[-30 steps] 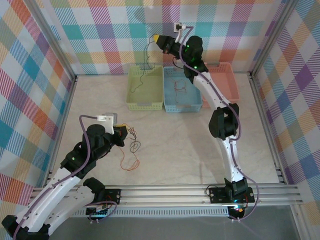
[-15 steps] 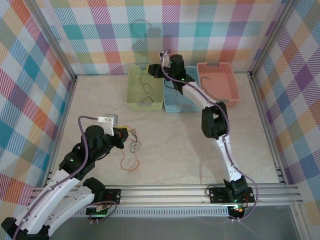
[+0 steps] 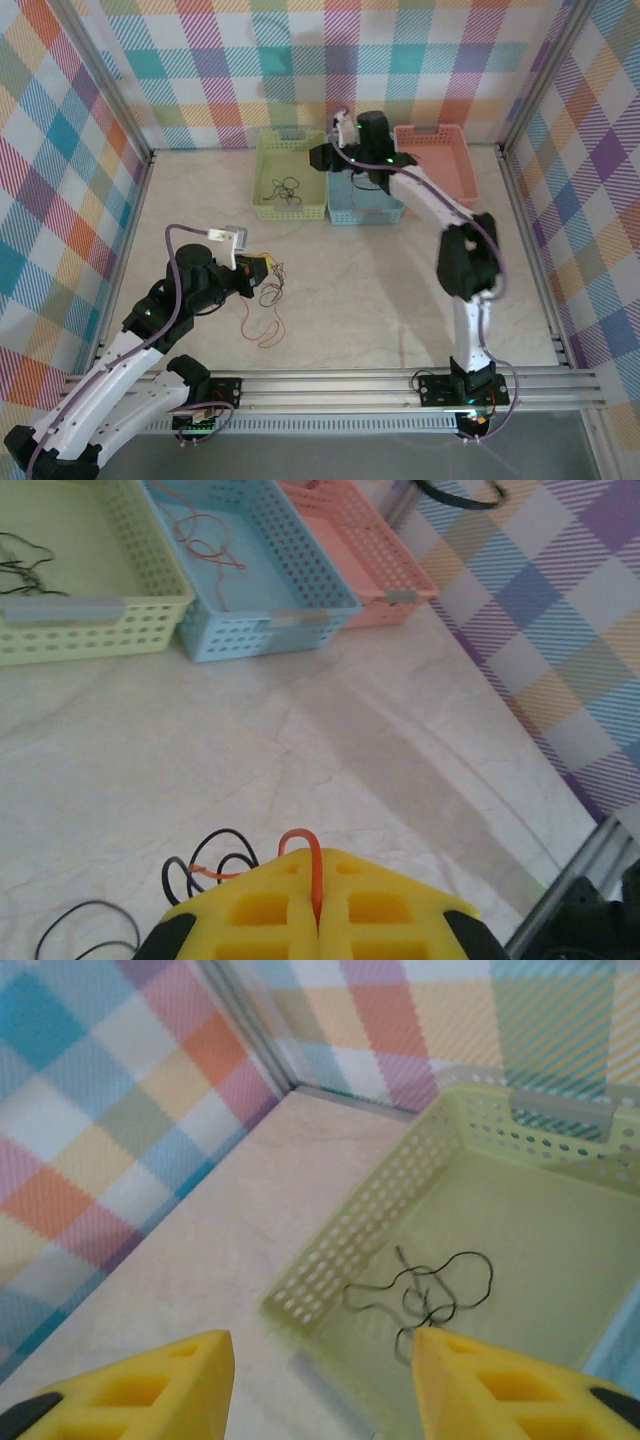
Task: Untangle the cables
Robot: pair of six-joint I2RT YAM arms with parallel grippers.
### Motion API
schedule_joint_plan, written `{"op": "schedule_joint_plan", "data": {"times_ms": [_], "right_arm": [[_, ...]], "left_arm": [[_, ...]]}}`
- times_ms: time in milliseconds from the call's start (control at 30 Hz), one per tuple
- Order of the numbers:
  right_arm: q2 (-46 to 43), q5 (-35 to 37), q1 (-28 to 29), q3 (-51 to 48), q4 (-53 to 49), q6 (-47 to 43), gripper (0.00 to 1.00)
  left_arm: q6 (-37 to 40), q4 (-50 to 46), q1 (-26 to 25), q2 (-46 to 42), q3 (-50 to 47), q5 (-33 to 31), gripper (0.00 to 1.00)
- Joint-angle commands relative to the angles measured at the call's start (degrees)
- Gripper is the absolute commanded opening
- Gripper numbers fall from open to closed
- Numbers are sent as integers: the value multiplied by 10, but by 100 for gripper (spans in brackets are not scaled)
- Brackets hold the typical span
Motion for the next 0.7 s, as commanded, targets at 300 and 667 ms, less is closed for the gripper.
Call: {"op": "schedule_joint_plan", "data": {"times_ms": [300,667], "right_arm": [[-348,-99,63,-467,235,-111,57],[-307,-69,166,-441,287,-144,65]], "left_arm": [[-20,62,7,90,100,107,0],[-40,43,7,118,126,120,0]]}}
